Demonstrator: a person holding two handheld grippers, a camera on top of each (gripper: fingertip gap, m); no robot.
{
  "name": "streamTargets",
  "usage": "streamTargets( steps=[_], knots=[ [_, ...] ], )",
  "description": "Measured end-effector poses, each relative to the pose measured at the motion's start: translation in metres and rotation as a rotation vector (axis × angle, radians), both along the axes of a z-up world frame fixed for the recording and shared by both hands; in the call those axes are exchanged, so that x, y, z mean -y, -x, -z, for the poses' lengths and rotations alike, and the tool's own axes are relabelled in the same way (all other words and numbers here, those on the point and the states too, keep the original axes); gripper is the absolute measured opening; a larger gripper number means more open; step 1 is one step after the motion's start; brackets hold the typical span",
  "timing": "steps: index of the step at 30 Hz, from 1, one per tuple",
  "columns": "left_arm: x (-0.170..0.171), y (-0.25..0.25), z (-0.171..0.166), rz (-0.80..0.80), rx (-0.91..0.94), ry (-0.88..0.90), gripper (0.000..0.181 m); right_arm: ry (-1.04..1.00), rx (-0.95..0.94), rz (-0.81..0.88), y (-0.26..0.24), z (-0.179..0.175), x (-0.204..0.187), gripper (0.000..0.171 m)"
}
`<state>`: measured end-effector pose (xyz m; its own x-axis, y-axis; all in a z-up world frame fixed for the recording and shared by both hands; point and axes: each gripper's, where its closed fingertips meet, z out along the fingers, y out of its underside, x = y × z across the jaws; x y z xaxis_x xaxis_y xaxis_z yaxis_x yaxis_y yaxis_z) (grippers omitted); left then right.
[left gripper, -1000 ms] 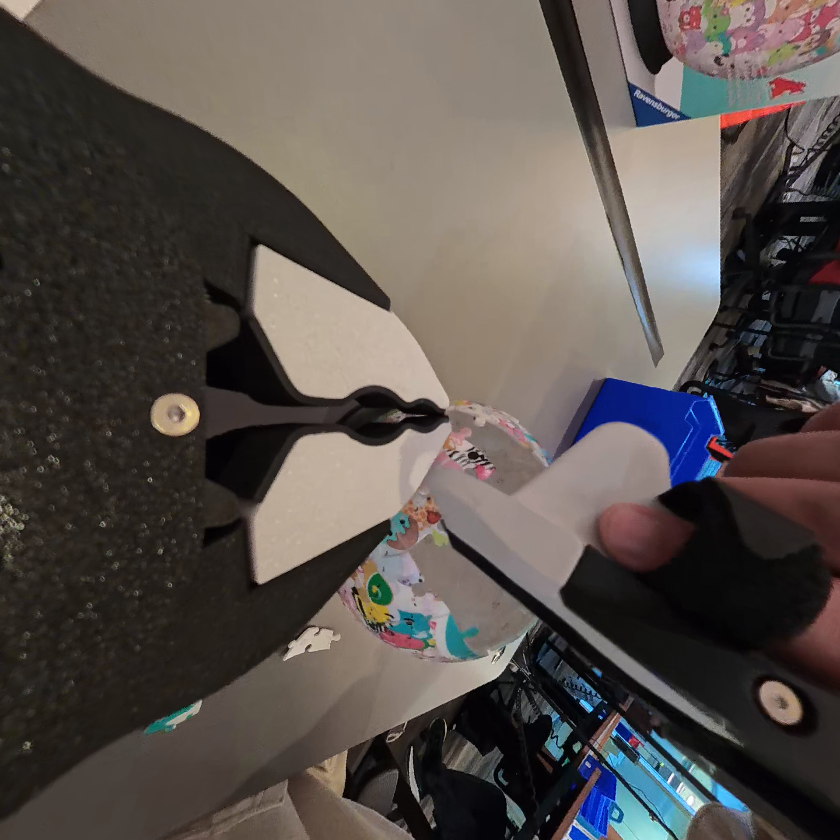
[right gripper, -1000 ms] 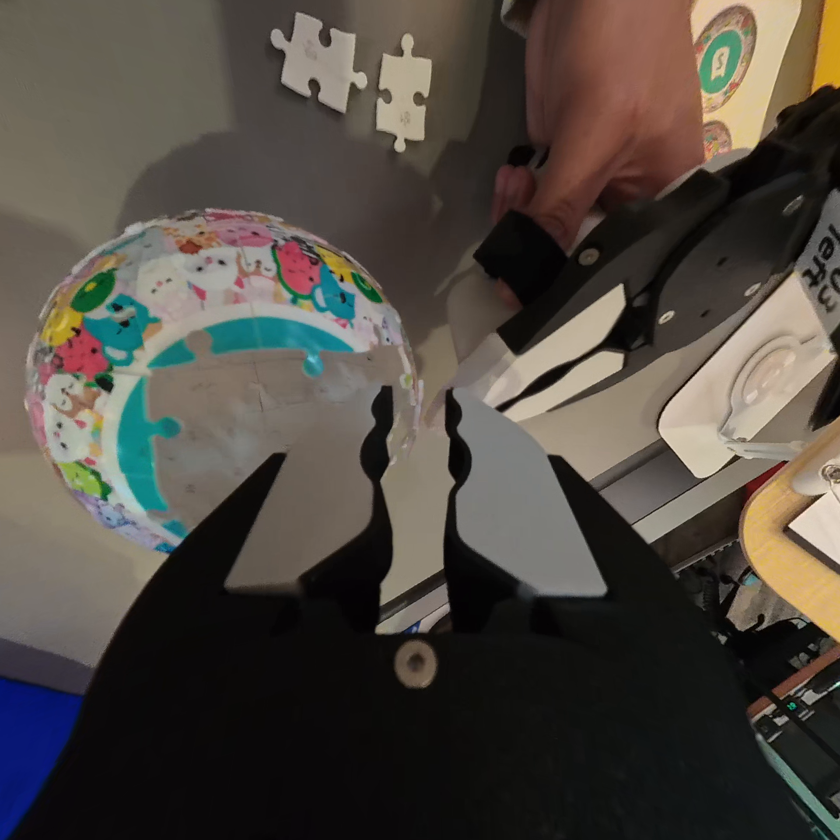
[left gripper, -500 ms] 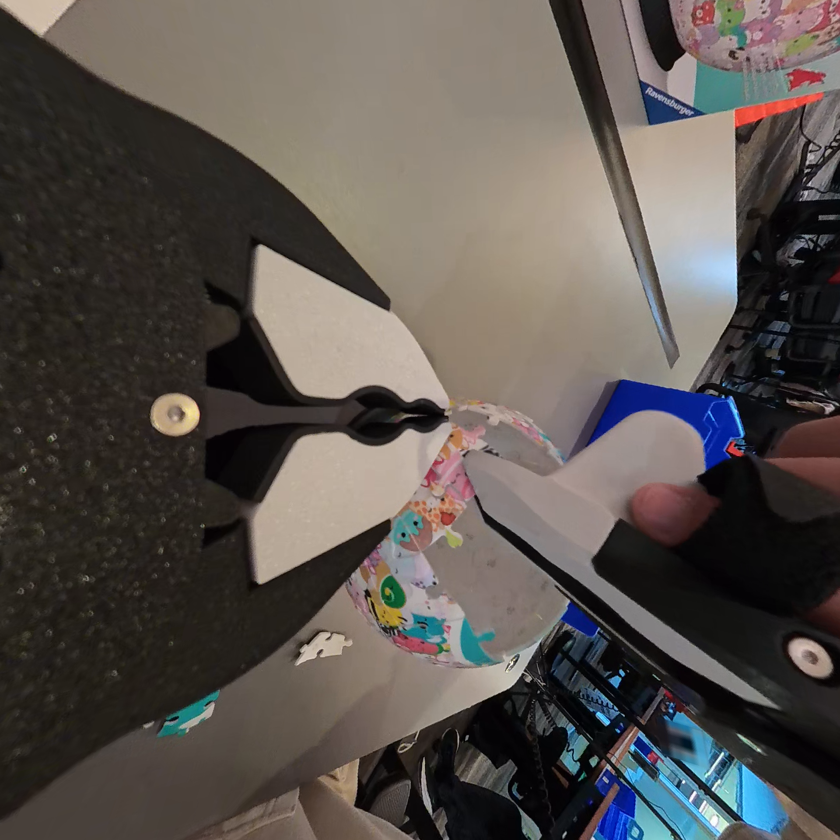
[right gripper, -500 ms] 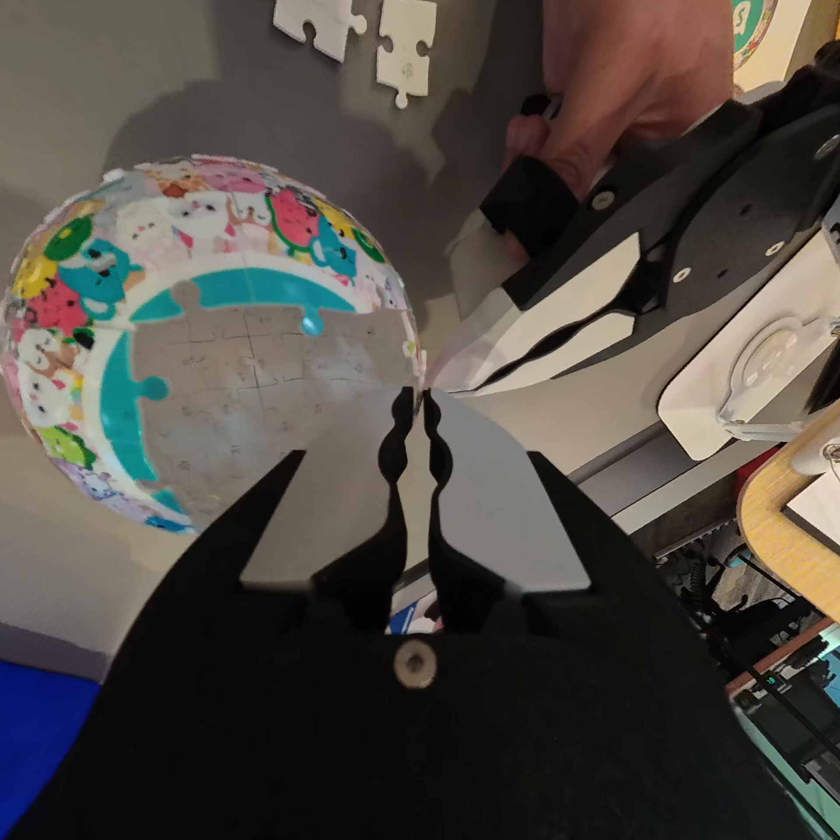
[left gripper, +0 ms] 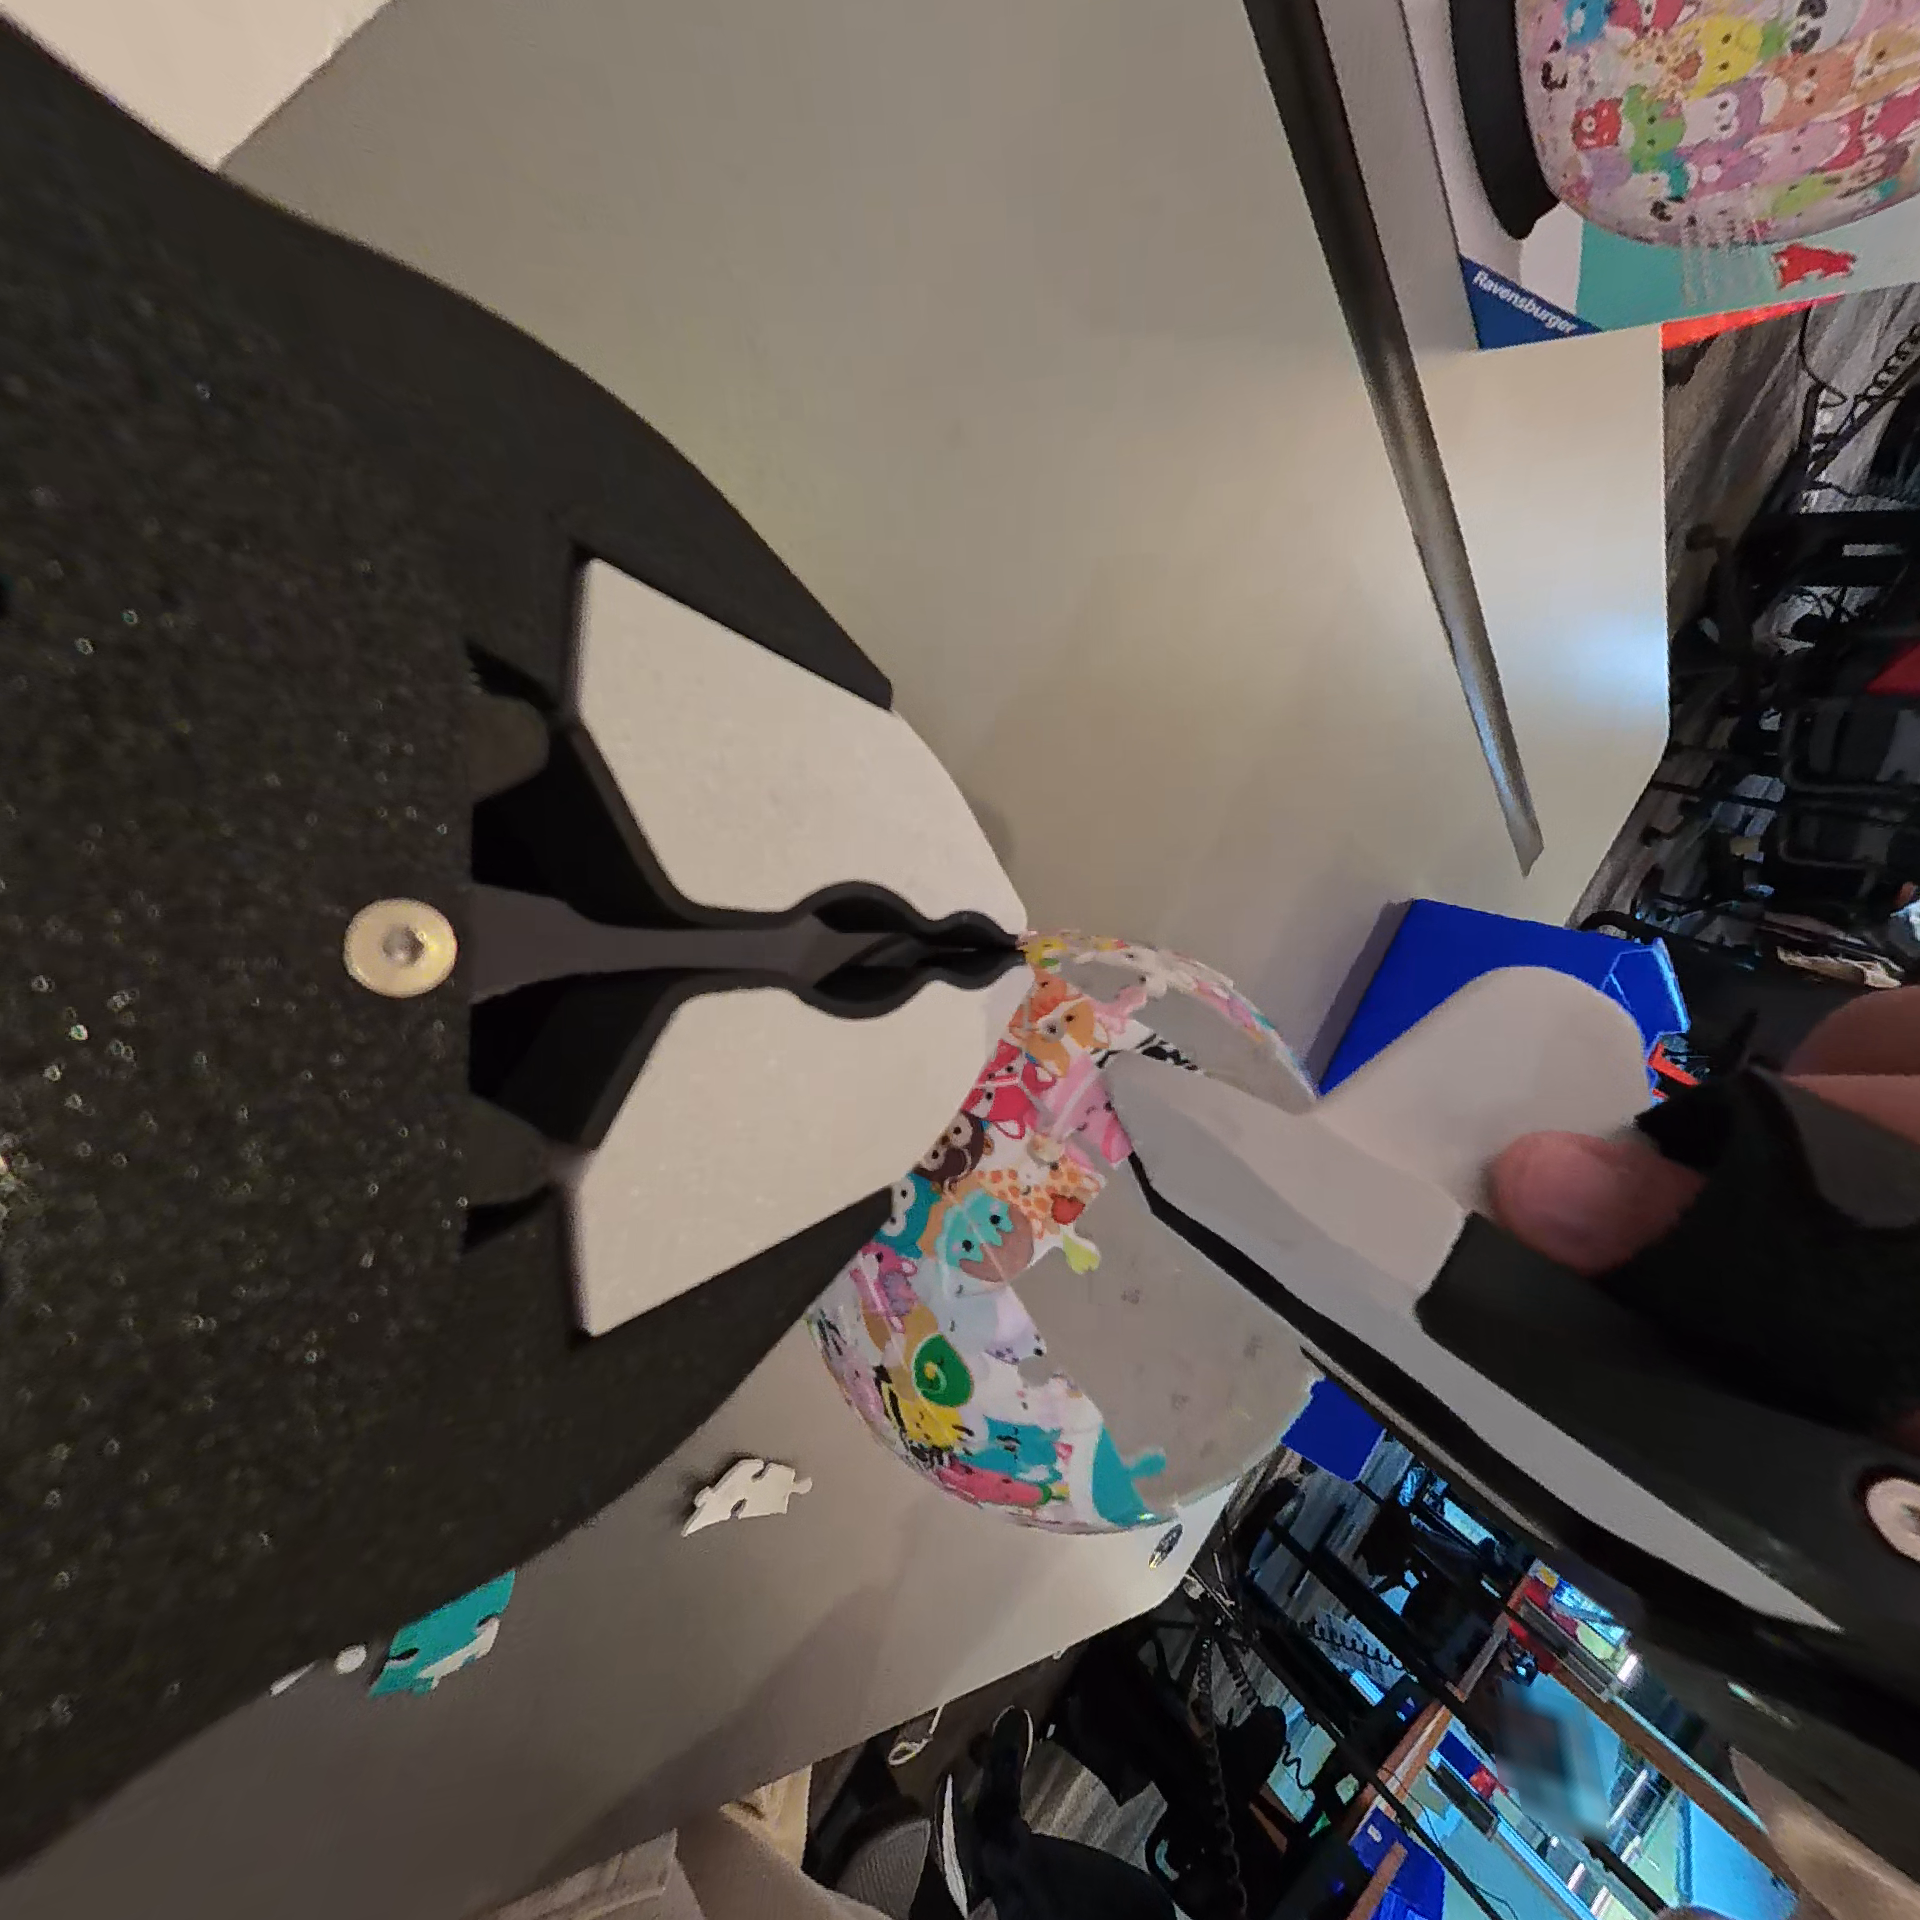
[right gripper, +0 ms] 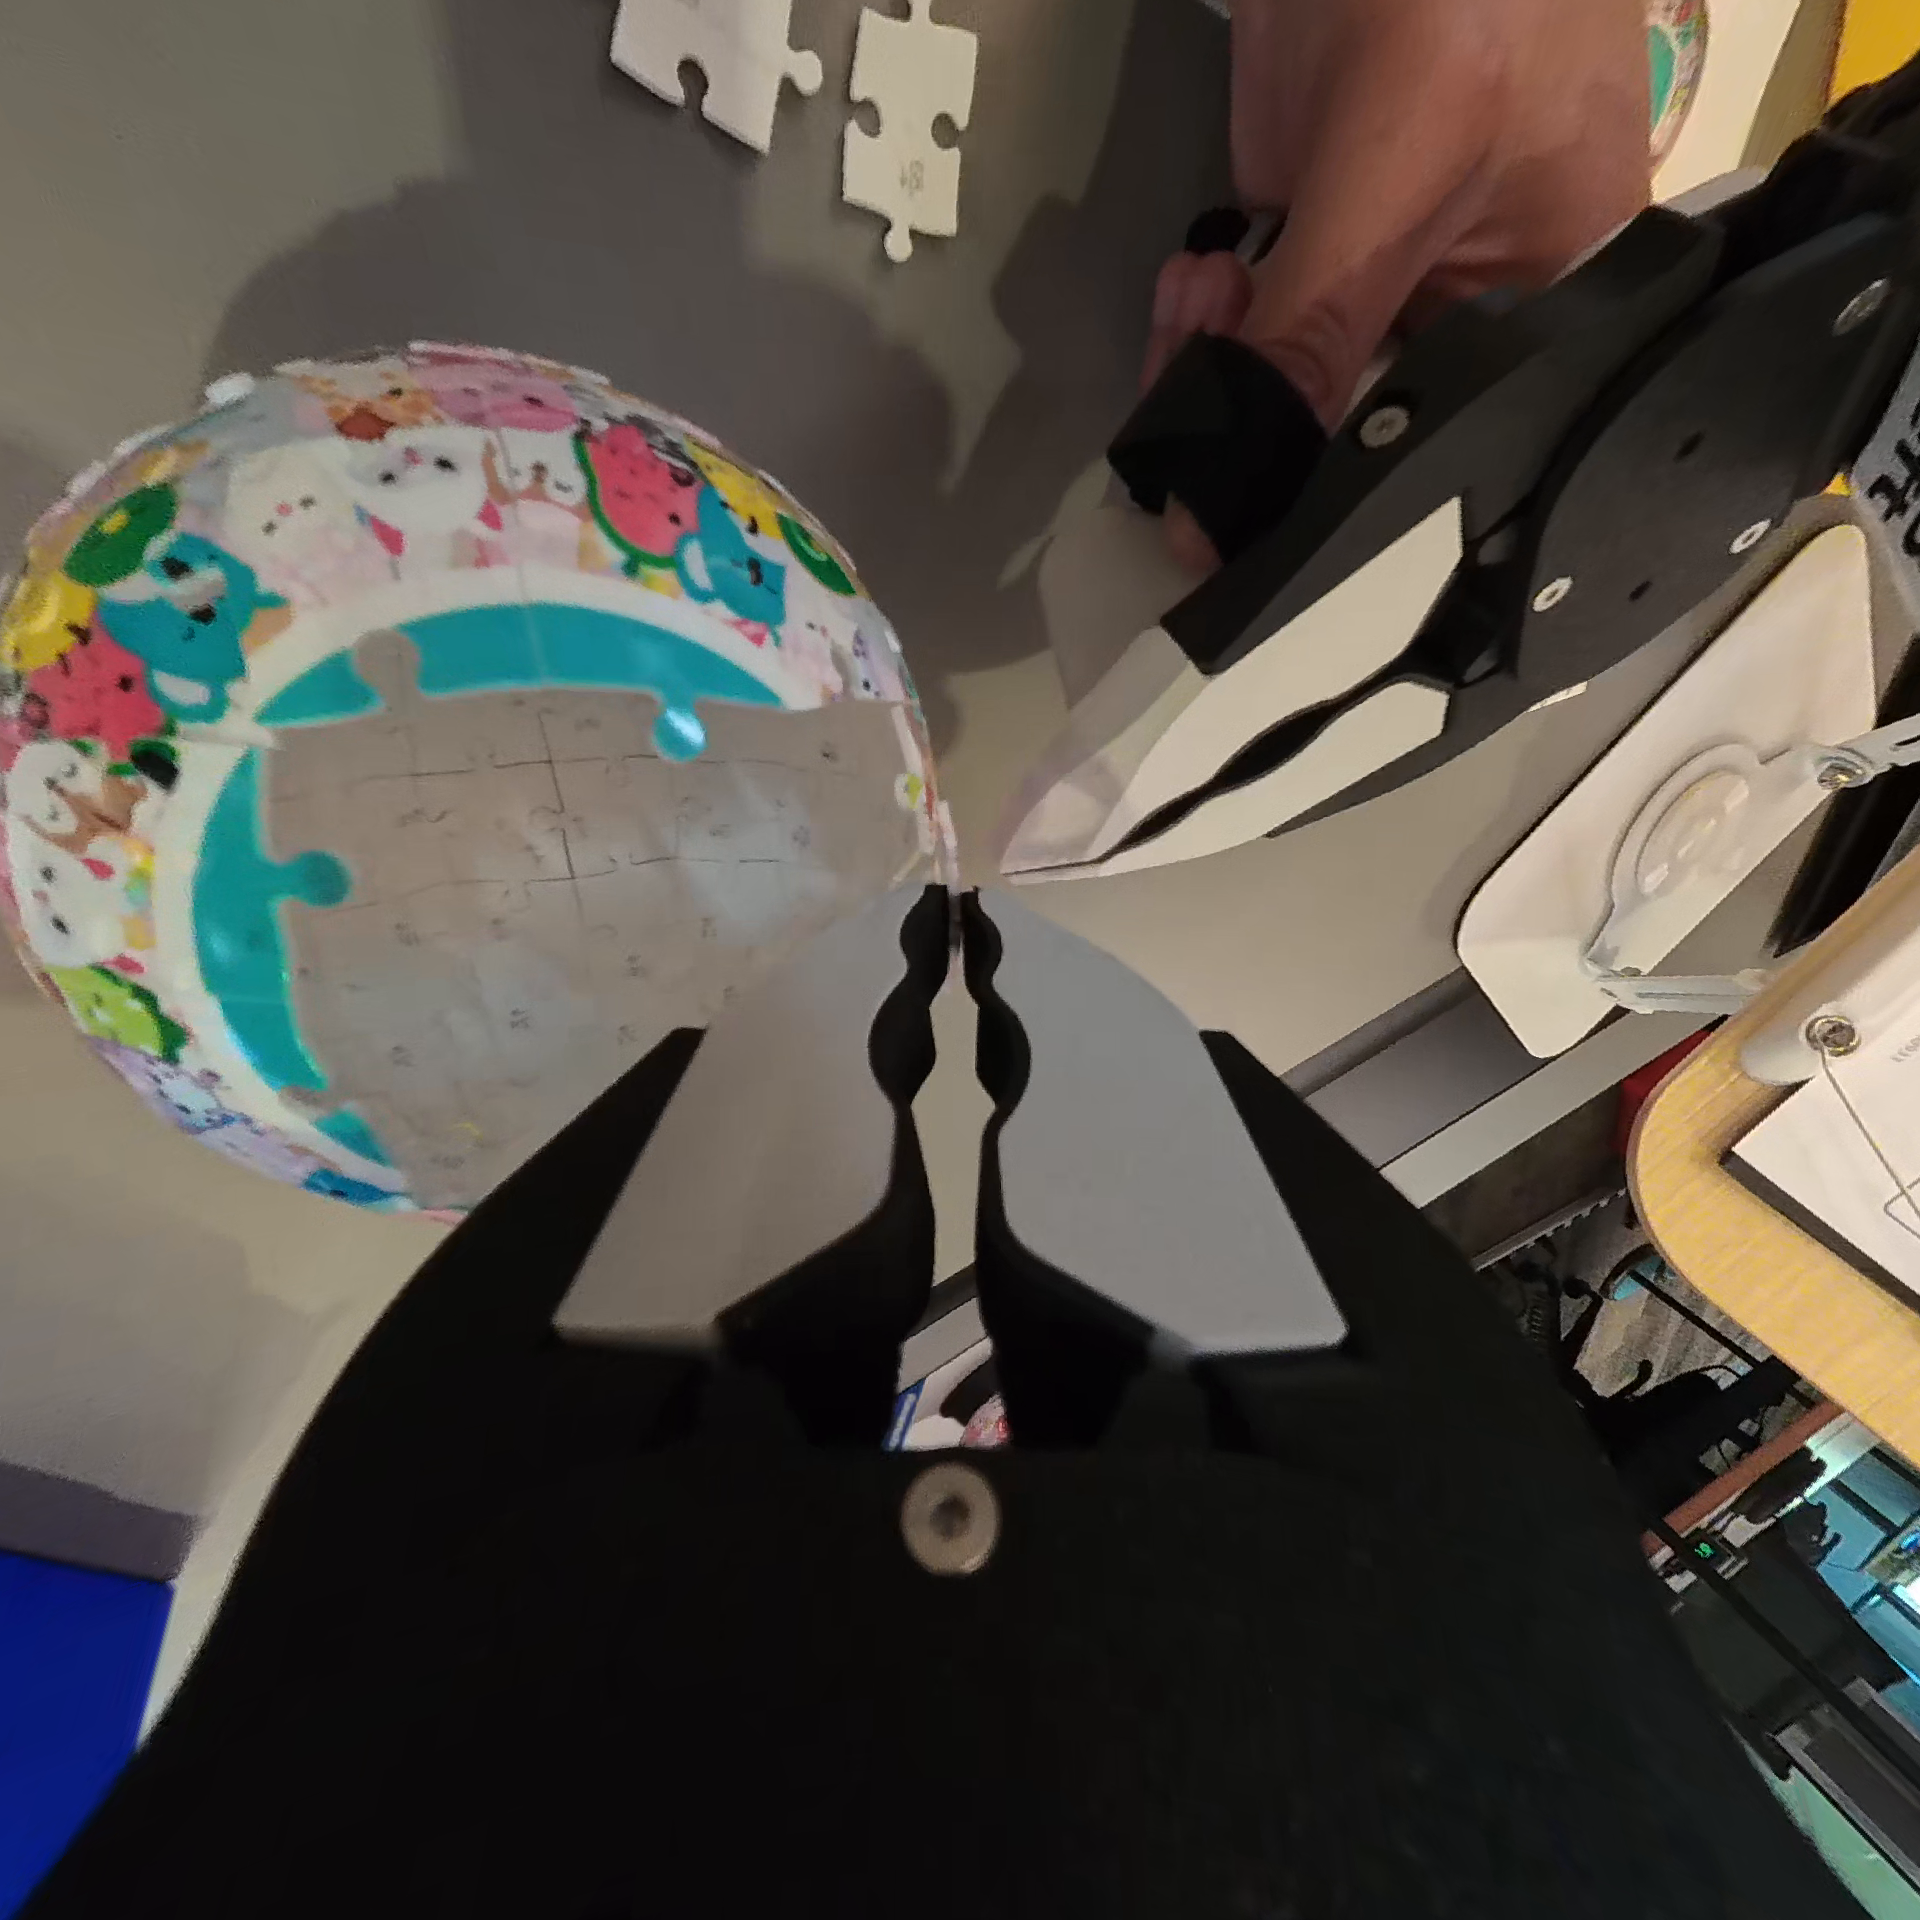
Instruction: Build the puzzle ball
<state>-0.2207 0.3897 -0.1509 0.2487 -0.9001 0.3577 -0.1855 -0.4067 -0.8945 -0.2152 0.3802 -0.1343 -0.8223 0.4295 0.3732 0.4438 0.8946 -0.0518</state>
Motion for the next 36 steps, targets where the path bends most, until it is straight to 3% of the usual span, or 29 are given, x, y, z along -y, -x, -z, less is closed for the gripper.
streamTargets(
  steps=[31,36],
  knots=[
    [0.004,-0.008,-0.006,0.042,0.036,0.022,0.0,0.025,-0.001,-0.034,-0.004,-0.002,0.01,0.002],
    [0.003,-0.005,-0.006,0.027,0.038,0.022,0.0,0.005,-0.076,0.029,0.0,-0.026,0.001,0.002]
  ],
)
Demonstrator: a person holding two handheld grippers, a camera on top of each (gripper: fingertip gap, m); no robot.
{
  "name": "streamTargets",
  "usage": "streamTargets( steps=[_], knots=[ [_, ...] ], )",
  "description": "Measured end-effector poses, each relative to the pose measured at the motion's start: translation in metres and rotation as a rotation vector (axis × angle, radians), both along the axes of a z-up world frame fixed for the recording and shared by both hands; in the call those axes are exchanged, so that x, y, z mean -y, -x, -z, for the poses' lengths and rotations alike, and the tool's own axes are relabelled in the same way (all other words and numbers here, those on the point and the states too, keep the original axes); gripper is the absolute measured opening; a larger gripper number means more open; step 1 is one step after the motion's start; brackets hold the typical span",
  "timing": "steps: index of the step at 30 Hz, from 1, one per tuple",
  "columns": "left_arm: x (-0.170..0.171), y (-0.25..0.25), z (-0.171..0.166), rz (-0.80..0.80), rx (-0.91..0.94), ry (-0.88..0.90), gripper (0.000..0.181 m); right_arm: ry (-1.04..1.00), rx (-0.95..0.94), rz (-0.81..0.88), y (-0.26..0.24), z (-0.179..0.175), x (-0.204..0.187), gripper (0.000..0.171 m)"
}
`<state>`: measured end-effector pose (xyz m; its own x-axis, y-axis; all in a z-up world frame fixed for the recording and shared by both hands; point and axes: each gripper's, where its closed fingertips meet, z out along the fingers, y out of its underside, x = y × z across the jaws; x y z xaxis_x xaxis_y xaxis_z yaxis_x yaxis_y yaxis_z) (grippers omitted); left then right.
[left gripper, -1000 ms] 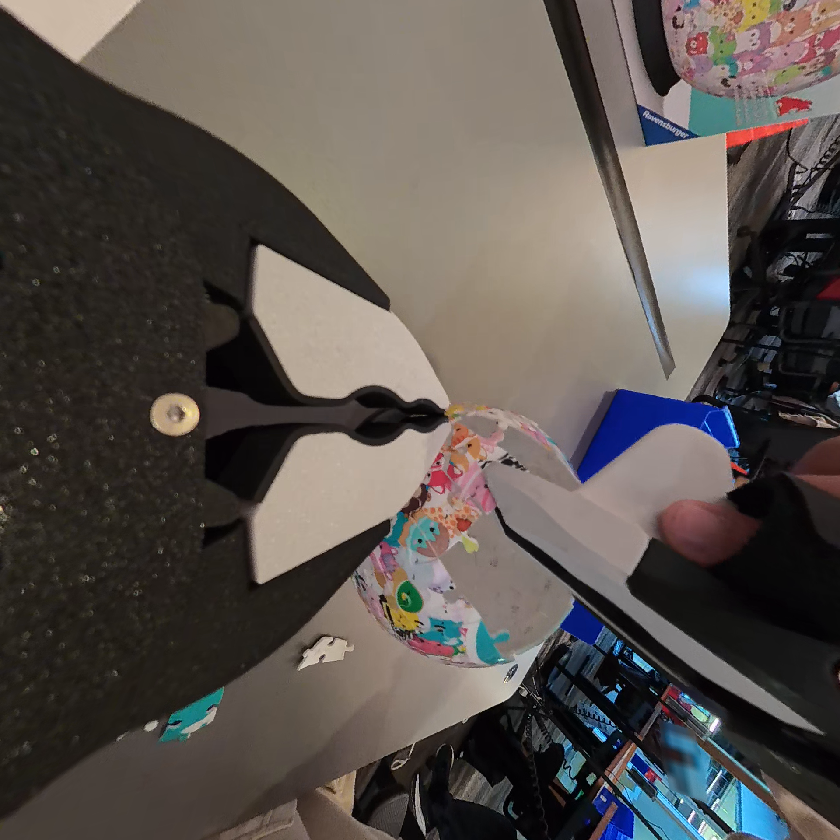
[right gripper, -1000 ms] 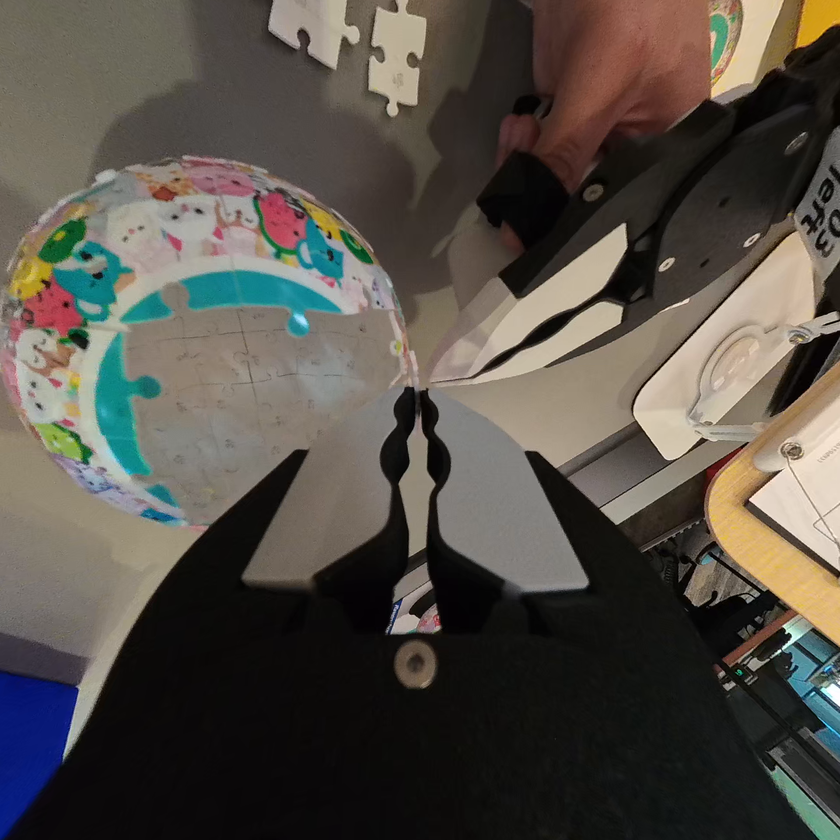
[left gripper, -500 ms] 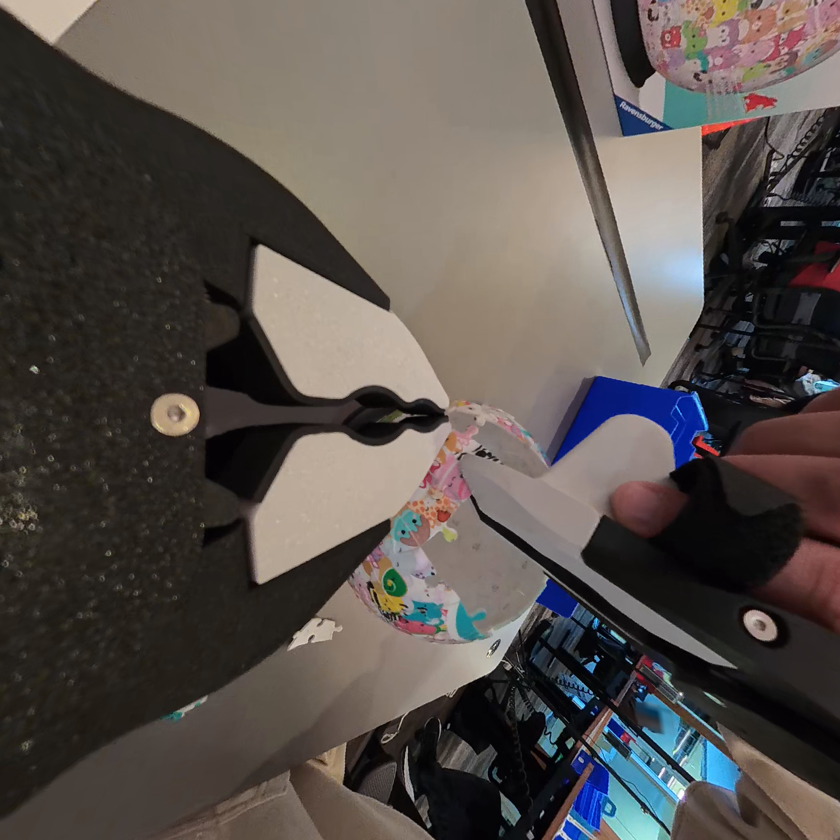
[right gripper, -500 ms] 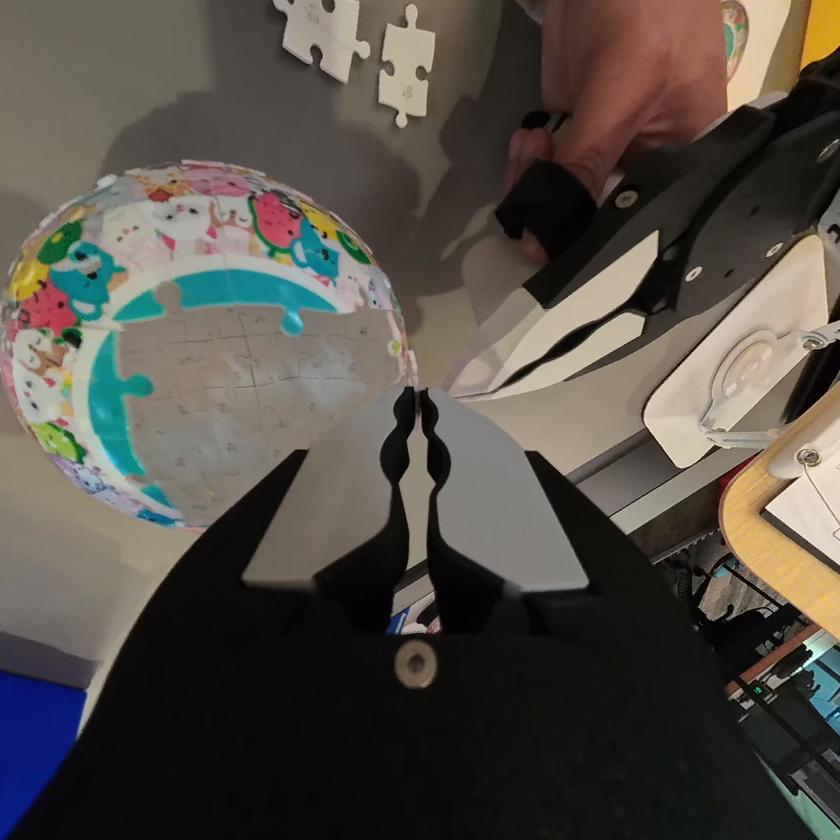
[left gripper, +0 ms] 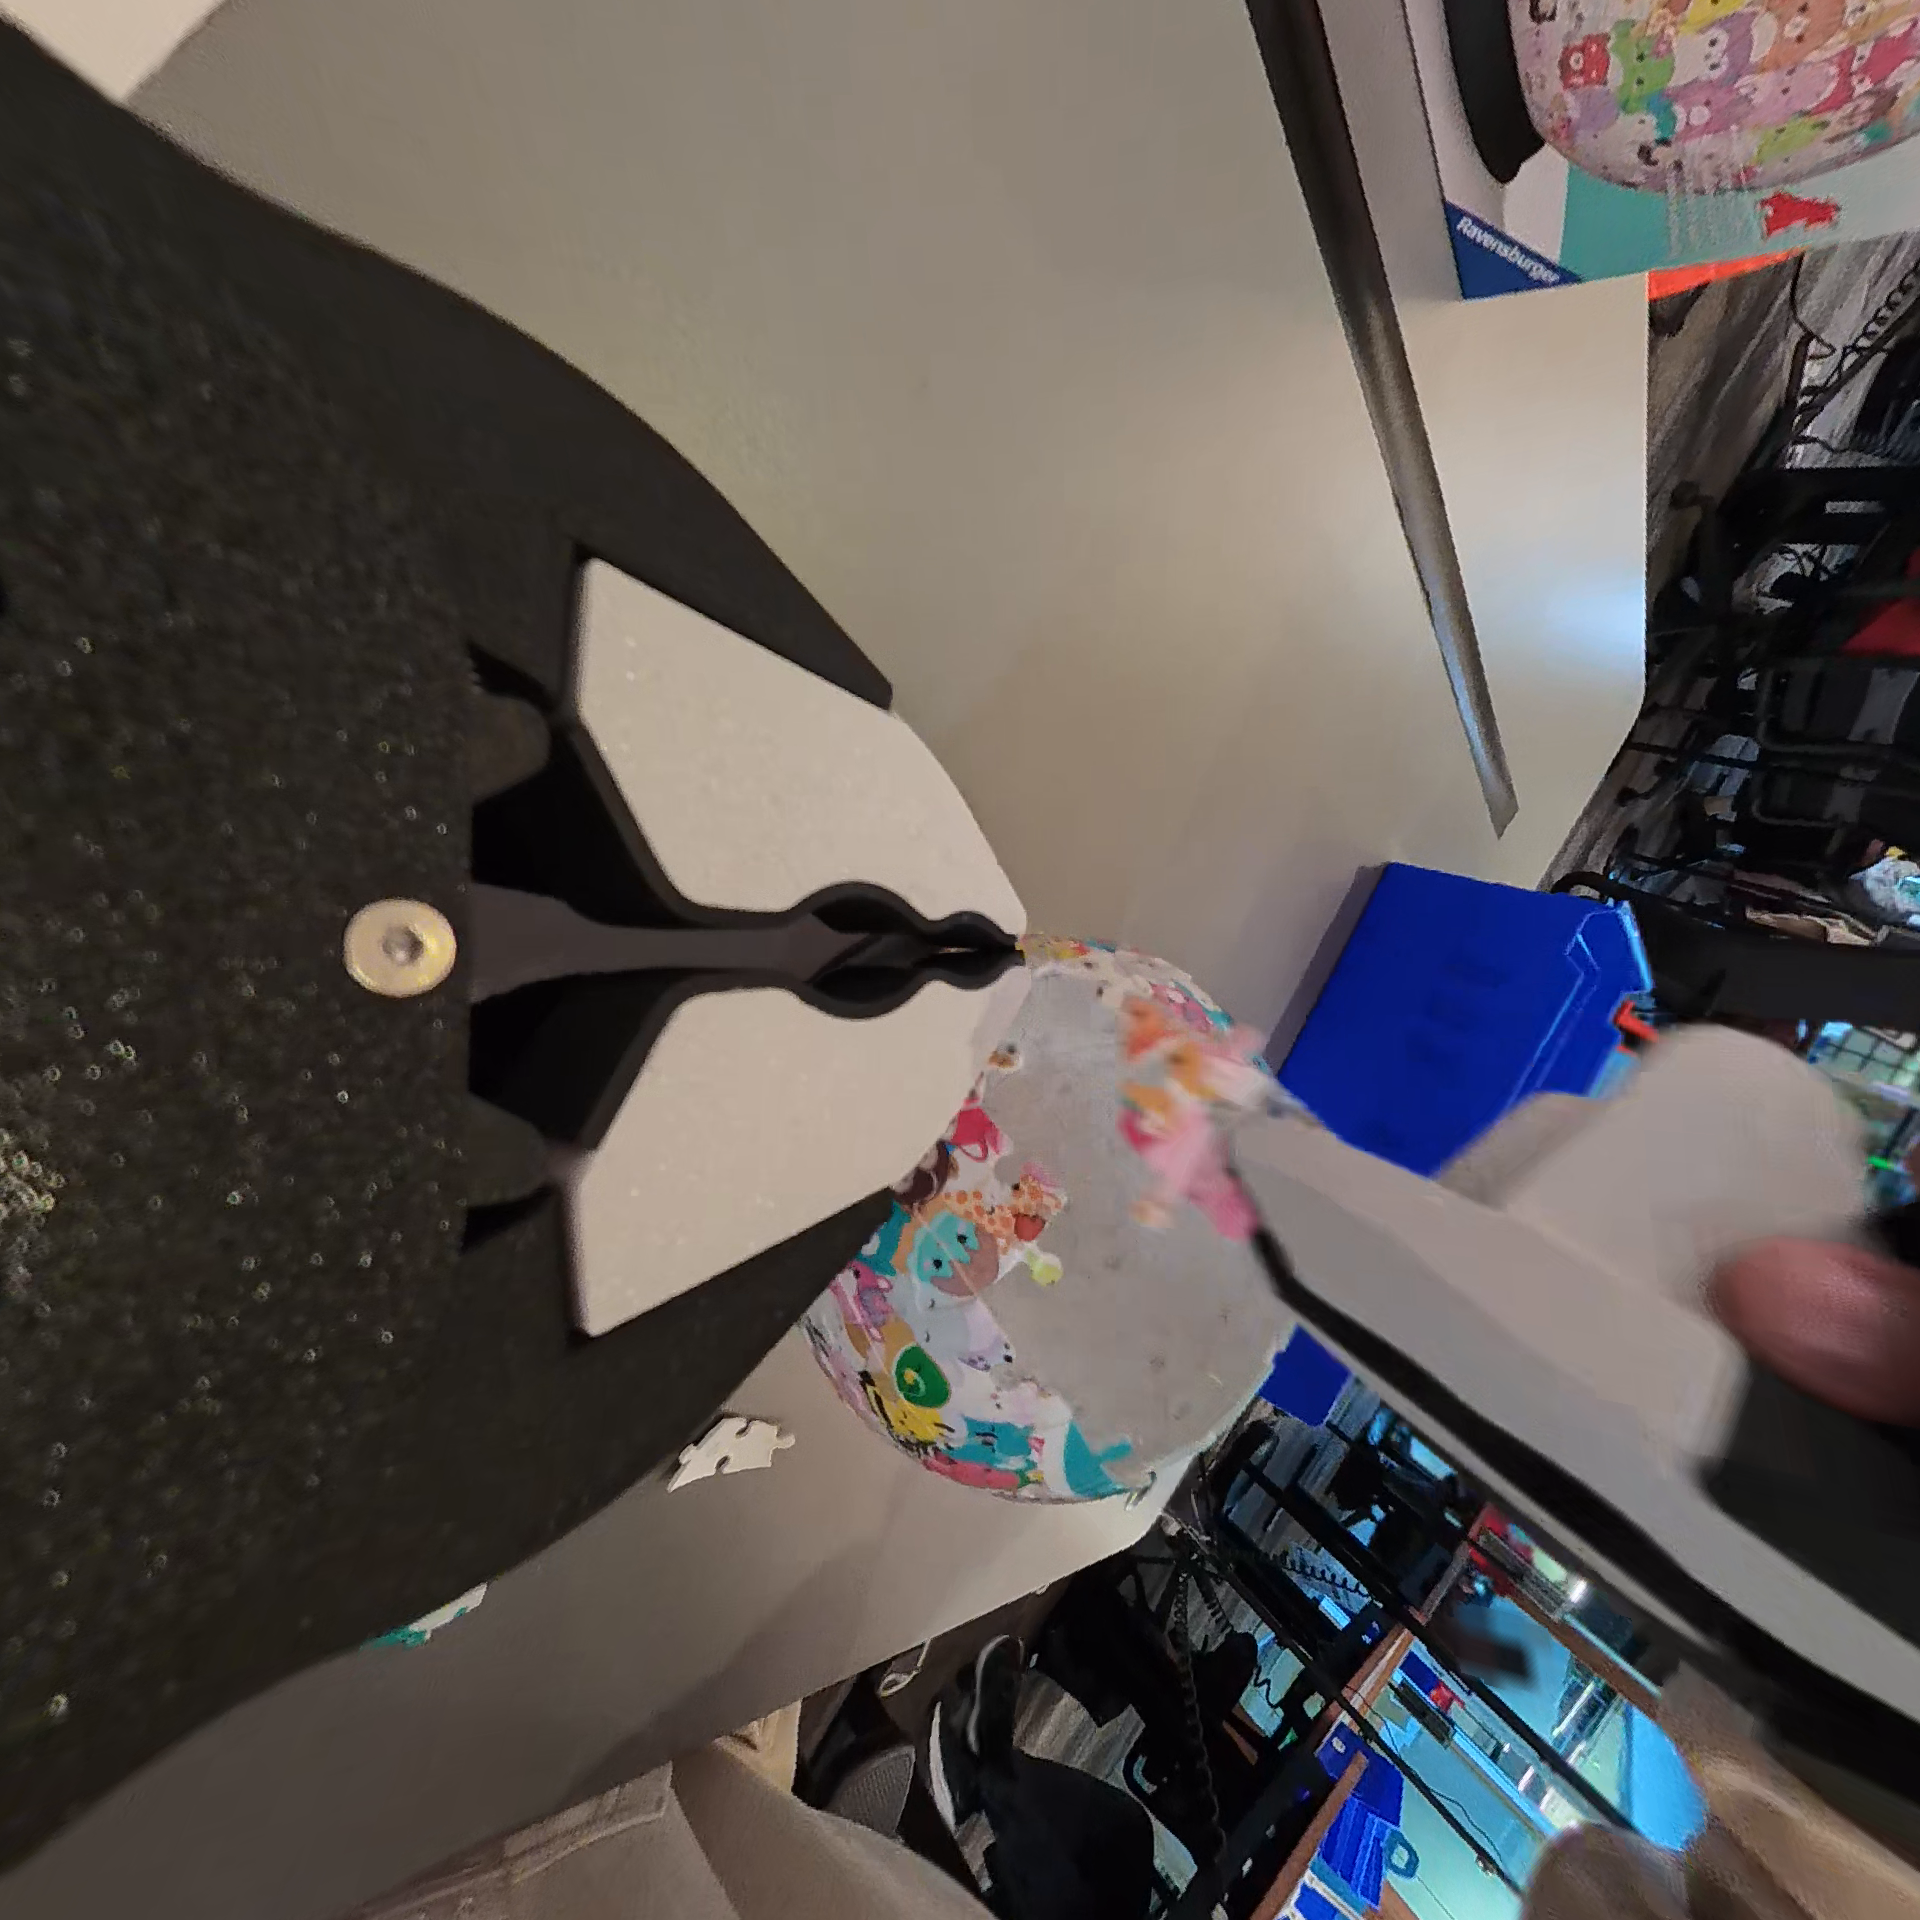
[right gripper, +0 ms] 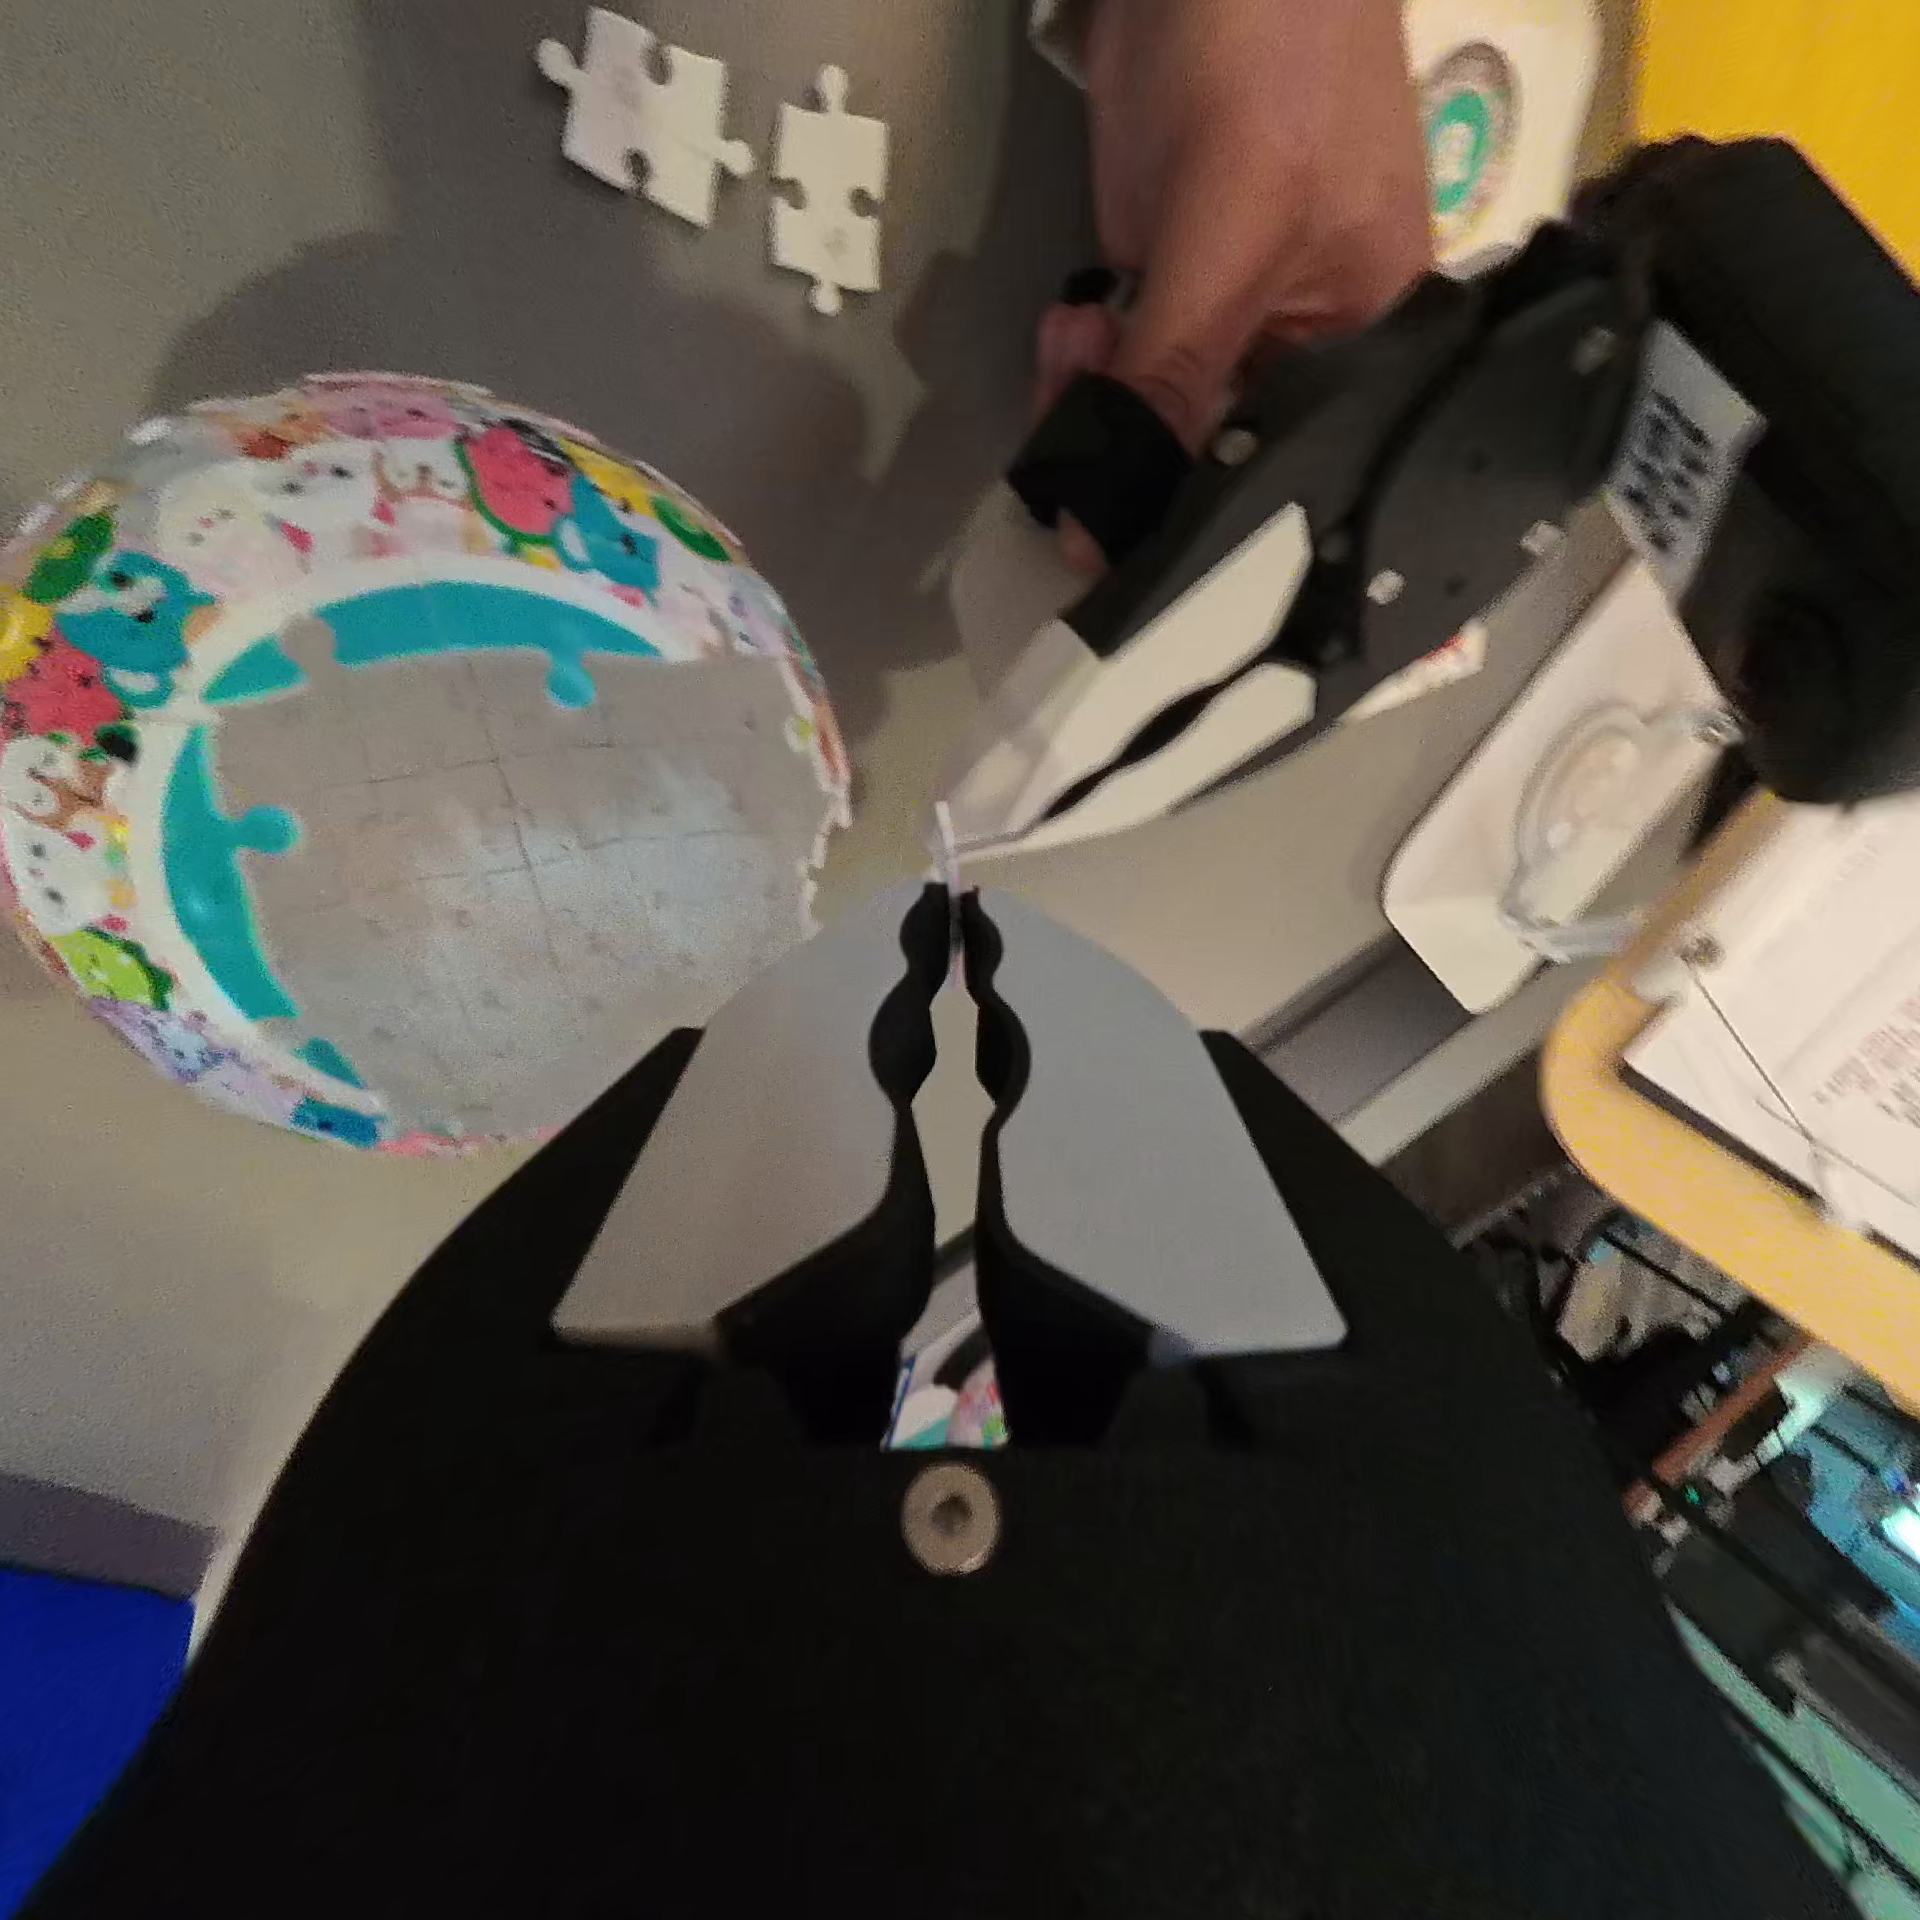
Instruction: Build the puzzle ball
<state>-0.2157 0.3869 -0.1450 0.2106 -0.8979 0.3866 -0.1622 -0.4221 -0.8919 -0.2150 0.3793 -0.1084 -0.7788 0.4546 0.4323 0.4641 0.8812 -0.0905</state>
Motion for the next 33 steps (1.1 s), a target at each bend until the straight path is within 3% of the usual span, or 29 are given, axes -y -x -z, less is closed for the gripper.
streamTargets(
  steps=[2,4,7,9,12,13,16,19,21,24,26,27,28,33],
  knots=[
    [-0.001,0.003,0.001,-0.011,-0.008,0.0,0.0,-0.017,-0.086,0.089,0.0,-0.023,-0.008,0.003],
    [-0.003,0.007,0.003,-0.023,-0.021,-0.004,0.0,-0.03,-0.212,0.277,-0.01,-0.052,-0.022,0.002],
    [0.002,0.014,0.001,-0.014,-0.018,0.006,0.0,0.076,-0.416,0.58,-0.053,-0.073,-0.007,0.002],
    [0.007,0.023,-0.001,-0.015,-0.022,-0.001,0.0,0.083,-0.465,0.793,-0.103,-0.054,0.017,0.003],
    [0.024,0.034,-0.003,0.059,-0.035,0.038,0.0,0.112,-0.536,1.023,-0.153,0.003,0.083,0.002],
    [0.028,0.036,-0.004,0.073,-0.038,0.051,0.0,0.117,-0.549,1.036,-0.154,0.027,0.105,0.002],
    [0.045,0.035,-0.01,0.131,-0.026,0.12,0.008,-0.13,-0.488,1.035,-0.158,0.081,0.128,0.002],
    [0.071,0.026,-0.008,0.199,-0.073,0.195,0.042,-0.129,-0.456,1.005,-0.144,0.099,0.14,0.005],
    [0.084,0.018,-0.006,0.194,-0.07,0.217,0.063,-0.009,-0.468,1.076,-0.145,0.101,0.145,0.018],
    [0.083,0.01,0.012,0.127,-0.115,0.242,0.101,0.224,-0.537,1.208,-0.15,0.094,0.15,0.067],
    [0.082,0.006,0.025,0.133,-0.163,0.263,0.113,0.4,-0.584,1.263,-0.144,0.086,0.141,0.076],
    [0.082,0.003,0.029,0.15,-0.172,0.267,0.116,0.499,-0.607,1.268,-0.135,0.084,0.134,0.103],
    [0.082,-0.001,0.03,0.173,-0.173,0.267,0.116,0.574,-0.601,1.268,-0.127,0.084,0.123,0.114],
    [0.084,-0.015,0.035,0.279,-0.203,0.259,0.118,0.942,-0.44,1.234,-0.102,0.1,0.102,0.111]
  ],
)
